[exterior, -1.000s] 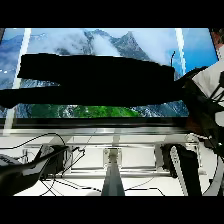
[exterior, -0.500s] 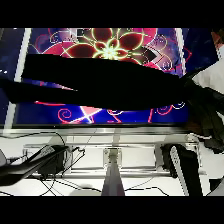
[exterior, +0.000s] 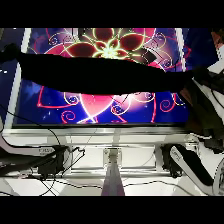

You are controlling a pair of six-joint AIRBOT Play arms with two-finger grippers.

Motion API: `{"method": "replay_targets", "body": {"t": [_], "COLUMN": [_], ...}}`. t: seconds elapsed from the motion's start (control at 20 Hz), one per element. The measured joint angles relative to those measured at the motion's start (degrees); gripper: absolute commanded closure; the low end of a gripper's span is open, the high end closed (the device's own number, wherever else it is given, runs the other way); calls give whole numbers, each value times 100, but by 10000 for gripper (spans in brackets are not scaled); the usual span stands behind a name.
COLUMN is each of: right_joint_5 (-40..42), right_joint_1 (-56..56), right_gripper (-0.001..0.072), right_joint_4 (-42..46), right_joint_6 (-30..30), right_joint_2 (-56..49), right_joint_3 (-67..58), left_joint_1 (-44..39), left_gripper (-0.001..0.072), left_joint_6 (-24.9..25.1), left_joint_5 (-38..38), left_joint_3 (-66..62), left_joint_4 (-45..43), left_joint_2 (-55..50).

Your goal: Fold the clothes and pants, and hang the long-sleeved shirts on hangers.

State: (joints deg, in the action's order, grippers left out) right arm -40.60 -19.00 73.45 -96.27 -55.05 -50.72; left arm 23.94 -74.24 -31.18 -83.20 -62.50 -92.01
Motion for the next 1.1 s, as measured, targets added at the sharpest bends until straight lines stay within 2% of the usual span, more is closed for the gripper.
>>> {"method": "replay_targets", "body": {"t": [0.2, 0.25, 0.3, 0.35, 0.5, 0.65, 0.75, 0.85, 0.9, 0.95, 1.1], "right_joint_5": [833, 1082, 1349, 1585, 1982, 1996, 1899, 1773, 1681, 1626, 1491], "right_joint_1": [254, 321, 376, 426, 503, 535, 542, 549, 549, 553, 553], "right_gripper": [692, 623, 326, 115, 102, 102, 102, 102, 102, 102, 102], "right_joint_4": [-245, -275, -302, -323, -402, -433, -439, -446, -439, -442, -433], "right_joint_6": [-39, -39, -44, -50, -59, -59, -57, -42, -35, -31, -17], "right_joint_2": [-1139, -1410, -1641, -1856, -2247, -2365, -2393, -2402, -2409, -2409, -2413], "right_joint_3": [-514, -625, -704, -767, -866, -907, -938, -981, -994, -1012, -1029], "left_joint_1": [-140, -160, -175, -188, -201, -127, 15, 234, 358, 494, 804], "left_gripper": [698, 625, 275, 9, 1, 6, 13, 33, 115, 145, 145], "left_joint_6": [-184, -188, -199, -212, -234, -240, -289, -562, -787, -1032, -1510], "left_joint_5": [461, 612, 728, 822, 885, 529, 35, -647, -994, -1375, -2256], "left_joint_3": [-269, -297, -317, -330, -354, -365, -369, -363, -341, -297, -87], "left_joint_4": [-4, 42, 81, 114, 168, 192, 190, 103, -7, -140, -479], "left_joint_2": [-444, -520, -577, -625, -678, -608, -535, -494, -479, -474, -457]}}
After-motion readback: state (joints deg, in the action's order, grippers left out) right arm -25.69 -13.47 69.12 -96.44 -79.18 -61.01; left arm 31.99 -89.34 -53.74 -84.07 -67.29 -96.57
